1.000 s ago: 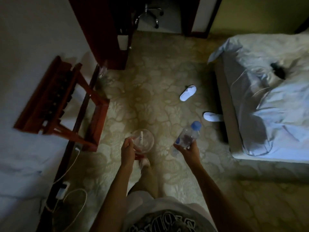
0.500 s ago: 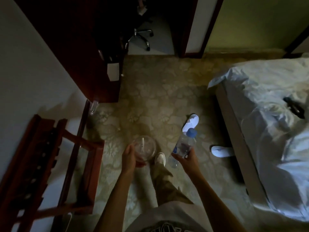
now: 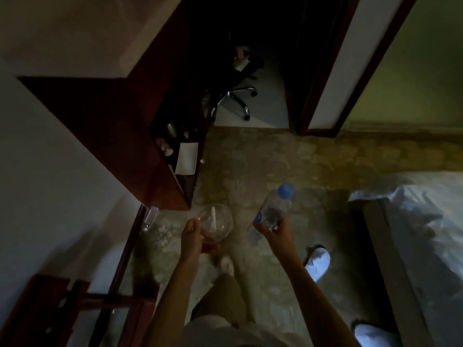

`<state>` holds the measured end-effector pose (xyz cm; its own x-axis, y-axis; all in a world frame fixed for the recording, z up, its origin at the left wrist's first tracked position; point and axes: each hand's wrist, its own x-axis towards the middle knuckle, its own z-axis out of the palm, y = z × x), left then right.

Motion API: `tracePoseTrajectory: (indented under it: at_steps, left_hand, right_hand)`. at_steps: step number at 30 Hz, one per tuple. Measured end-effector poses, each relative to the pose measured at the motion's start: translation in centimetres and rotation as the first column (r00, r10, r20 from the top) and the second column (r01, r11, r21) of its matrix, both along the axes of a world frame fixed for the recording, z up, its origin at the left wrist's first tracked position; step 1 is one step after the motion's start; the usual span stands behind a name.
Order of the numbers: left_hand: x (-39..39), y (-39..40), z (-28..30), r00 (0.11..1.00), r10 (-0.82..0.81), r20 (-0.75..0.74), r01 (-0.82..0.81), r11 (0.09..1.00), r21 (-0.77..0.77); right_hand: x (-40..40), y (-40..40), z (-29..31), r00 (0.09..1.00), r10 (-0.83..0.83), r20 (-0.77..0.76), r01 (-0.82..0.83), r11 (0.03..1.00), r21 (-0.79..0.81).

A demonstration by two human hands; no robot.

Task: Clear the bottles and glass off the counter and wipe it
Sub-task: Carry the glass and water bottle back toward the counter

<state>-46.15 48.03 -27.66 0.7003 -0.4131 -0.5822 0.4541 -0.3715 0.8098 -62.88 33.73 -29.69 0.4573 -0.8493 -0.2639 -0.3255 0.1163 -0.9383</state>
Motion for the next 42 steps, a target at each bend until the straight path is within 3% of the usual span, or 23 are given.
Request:
tracePoseTrajectory:
  at_steps: [6, 11, 16, 20, 24, 28, 33, 36, 40, 42]
  left_hand:
    - [11.4, -13.3, -0.7, 0.999, -0.018, -0.038, 0.019, 0.999, 0.026]
    - [22.5, -25.7, 4.3, 1.0, -0.003, 0.018, 0.003, 1.0, -0.021]
    - [31.2, -36.0, 9.7, 0.997, 0.038, 0.074, -0.036, 0.999, -0.024]
    - [37.7, -42.8, 12.3, 0.995, -0.002, 0.103, 0.003, 1.0, -0.017]
    - [44.8, -49.0, 15.3, 0.981, 0.078, 0.18, -0.062, 0.994, -0.09]
    - [53.0, -53.5, 19.2, 0.94, 0.298, 0.166, -0.271, 0.948, -0.164]
    - [62.5, -54.4, 25.0, 0.895, 0.431, 0.119, -0.409, 0.896, -0.172]
    - [67.1, -53.3, 26.9, 0.826, 0.533, 0.183, -0.499, 0.842, -0.205]
    - [71.4, -51.0, 28.3, 0.639, 0.645, 0.418, -0.619, 0.754, -0.218]
    - [73.9, -50.1, 28.3, 0.61, 0.647, 0.458, -0.653, 0.737, -0.172]
  right_hand:
    - [11.7, -13.3, -1.1, 1.0, 0.018, 0.003, -0.018, 0.999, -0.041]
    - [22.4, -26.6, 4.7, 0.998, 0.011, 0.067, -0.002, 0.991, -0.132]
    - [30.7, -36.4, 7.7, 0.993, 0.029, 0.116, -0.014, 0.992, -0.128]
    - [39.1, -43.8, 9.3, 0.98, 0.138, 0.143, -0.119, 0.983, -0.139]
    - [50.0, -52.3, 12.1, 0.939, 0.276, 0.206, -0.227, 0.945, -0.235]
    - [60.5, -58.9, 16.8, 0.845, 0.453, 0.283, -0.391, 0.886, -0.248]
    - [73.7, -62.8, 23.0, 0.678, 0.633, 0.373, -0.569, 0.774, -0.278]
    - [81.4, -62.6, 26.0, 0.551, 0.74, 0.386, -0.679, 0.666, -0.31]
    - [90.9, -60.8, 28.7, 0.401, 0.844, 0.357, -0.774, 0.52, -0.36]
    - [95.4, -59.3, 29.0, 0.352, 0.872, 0.339, -0.795, 0.47, -0.384]
